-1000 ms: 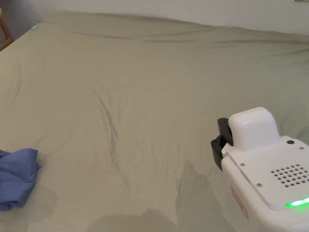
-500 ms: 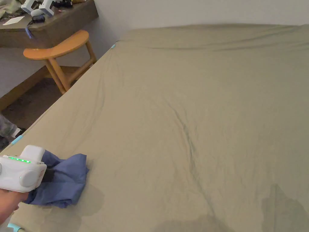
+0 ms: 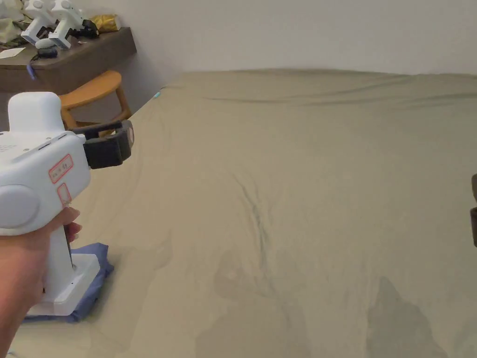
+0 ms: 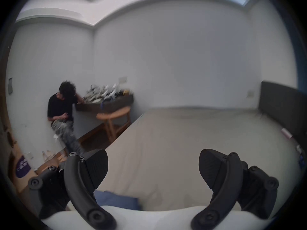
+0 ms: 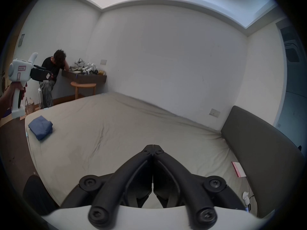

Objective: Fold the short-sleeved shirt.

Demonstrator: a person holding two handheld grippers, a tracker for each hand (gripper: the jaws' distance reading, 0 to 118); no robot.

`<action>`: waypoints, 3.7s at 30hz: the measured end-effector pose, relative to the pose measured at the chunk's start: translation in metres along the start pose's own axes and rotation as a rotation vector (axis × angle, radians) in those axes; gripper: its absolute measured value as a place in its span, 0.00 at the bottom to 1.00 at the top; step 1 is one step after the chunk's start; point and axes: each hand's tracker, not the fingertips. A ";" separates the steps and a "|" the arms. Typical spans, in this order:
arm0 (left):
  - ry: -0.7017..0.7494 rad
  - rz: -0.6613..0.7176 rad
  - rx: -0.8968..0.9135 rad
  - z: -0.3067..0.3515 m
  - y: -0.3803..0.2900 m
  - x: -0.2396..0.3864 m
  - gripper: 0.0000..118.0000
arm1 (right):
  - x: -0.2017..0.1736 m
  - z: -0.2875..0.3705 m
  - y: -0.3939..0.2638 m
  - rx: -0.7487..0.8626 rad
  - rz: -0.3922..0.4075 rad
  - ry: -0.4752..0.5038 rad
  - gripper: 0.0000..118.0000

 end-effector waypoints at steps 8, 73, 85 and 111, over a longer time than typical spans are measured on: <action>-0.128 0.017 0.108 0.093 0.006 0.182 0.00 | 0.033 0.050 0.011 0.101 -0.027 -0.081 0.01; -0.192 -0.129 0.234 0.182 -0.027 0.304 0.00 | 0.028 0.097 -0.027 0.178 -0.117 -0.107 0.01; -0.189 -0.132 0.221 0.178 -0.029 0.303 0.06 | 0.030 0.097 -0.028 0.200 -0.132 -0.125 0.13; -0.169 -0.124 0.239 0.182 -0.027 0.293 1.00 | 0.060 0.092 0.004 -0.168 -0.449 -0.084 1.00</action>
